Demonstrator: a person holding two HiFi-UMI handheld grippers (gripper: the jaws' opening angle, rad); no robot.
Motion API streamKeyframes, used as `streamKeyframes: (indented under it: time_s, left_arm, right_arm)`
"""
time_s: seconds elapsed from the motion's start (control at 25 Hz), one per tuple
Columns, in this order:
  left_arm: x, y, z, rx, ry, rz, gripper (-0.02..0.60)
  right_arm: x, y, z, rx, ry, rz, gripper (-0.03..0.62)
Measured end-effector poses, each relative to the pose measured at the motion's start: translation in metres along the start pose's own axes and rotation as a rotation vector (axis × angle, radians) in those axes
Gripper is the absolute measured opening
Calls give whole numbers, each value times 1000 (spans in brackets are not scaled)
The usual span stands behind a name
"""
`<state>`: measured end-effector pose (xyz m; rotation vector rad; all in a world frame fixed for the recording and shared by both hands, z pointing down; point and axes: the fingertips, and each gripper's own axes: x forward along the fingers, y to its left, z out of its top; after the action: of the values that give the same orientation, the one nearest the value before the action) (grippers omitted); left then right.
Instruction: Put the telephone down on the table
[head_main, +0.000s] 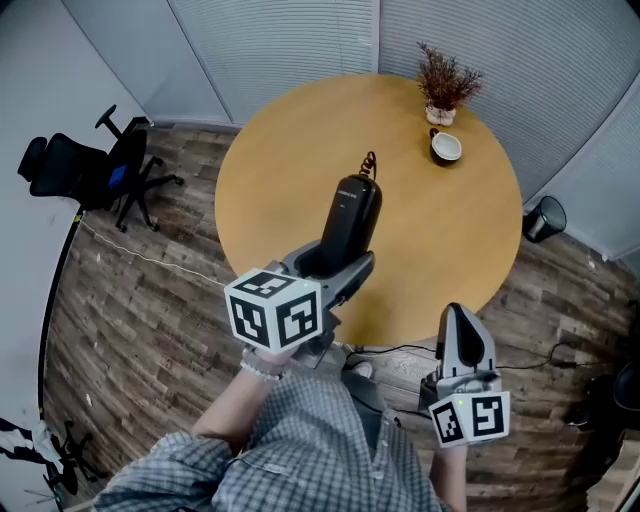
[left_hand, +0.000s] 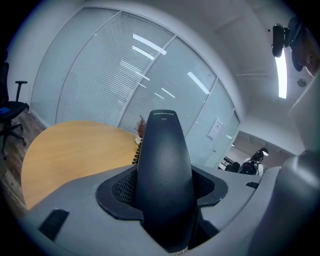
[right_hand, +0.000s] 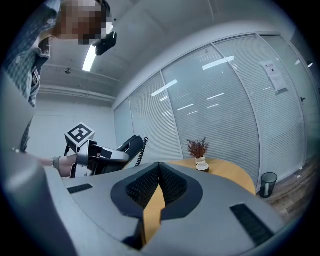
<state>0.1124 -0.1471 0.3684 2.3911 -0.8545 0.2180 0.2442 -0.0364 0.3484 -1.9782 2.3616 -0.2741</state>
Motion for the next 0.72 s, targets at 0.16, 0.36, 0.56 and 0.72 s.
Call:
streamKeyframes:
  time_s: [0.16,0.36,0.56,0.72]
  left_arm:
    - [20,10,6,11,22,1,276]
    - [54,20,14,36,46,-7,276]
    - [92,30,19,47,76,-16,276]
    - [128,39,23,49,102,-34,276]
  right_arm:
    - [8,-5,3,3,-1,-24,8]
    - [21,-13,3,11,10,-56,8]
    - [33,-20,0,18,26,-90,8]
    - [42,-29,-5,33,49,-123,8]
